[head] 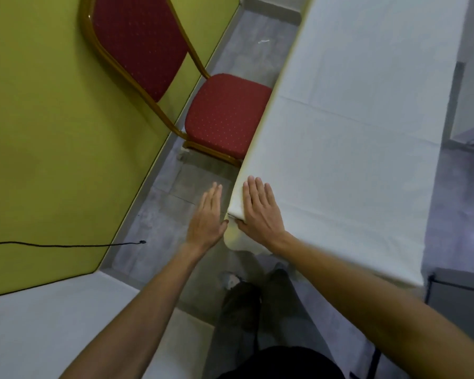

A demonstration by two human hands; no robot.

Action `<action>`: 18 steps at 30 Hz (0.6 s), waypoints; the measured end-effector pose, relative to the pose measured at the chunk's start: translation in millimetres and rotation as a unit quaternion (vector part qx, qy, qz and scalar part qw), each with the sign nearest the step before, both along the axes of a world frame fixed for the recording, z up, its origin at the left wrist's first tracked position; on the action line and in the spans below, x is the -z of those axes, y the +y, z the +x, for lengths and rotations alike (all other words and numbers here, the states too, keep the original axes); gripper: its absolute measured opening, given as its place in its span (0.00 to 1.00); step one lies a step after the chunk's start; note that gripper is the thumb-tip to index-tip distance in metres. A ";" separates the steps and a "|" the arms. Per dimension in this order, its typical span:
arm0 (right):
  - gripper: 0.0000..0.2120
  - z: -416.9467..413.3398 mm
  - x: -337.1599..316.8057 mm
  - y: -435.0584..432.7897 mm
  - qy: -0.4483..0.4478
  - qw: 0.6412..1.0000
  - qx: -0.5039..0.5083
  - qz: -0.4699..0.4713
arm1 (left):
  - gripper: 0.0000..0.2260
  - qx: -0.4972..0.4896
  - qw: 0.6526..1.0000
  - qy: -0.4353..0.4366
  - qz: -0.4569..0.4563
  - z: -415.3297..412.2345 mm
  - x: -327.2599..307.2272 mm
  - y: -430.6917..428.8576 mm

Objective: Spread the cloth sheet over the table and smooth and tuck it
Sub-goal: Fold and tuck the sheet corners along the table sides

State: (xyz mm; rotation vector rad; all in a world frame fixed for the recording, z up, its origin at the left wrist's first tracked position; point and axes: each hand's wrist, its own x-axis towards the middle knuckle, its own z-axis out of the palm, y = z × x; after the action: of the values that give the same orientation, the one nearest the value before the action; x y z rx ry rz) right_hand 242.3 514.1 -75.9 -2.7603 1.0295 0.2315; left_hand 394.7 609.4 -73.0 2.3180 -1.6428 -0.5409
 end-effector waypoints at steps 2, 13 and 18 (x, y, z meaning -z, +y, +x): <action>0.45 1.0 -3.1 5.3 -0.004 0.999 0.043 0.021 | 0.42 0.140 0.987 -0.082 0.014 6.8 -9.2 -22.0; 0.47 2.6 0.9 12.9 -0.039 0.991 0.112 0.062 | 0.46 0.303 0.940 -0.150 0.044 11.5 -10.7 -45.0; 0.44 -1.1 2.8 8.7 -0.032 0.991 0.105 0.079 | 0.41 0.310 0.936 -0.149 0.075 8.0 -17.2 -48.5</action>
State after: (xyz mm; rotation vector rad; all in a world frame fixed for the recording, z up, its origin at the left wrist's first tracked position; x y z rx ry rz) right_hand 241.2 522.9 -78.7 -2.4797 1.2178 0.1830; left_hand 402.8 560.9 -55.8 2.0170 -2.5869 -0.4506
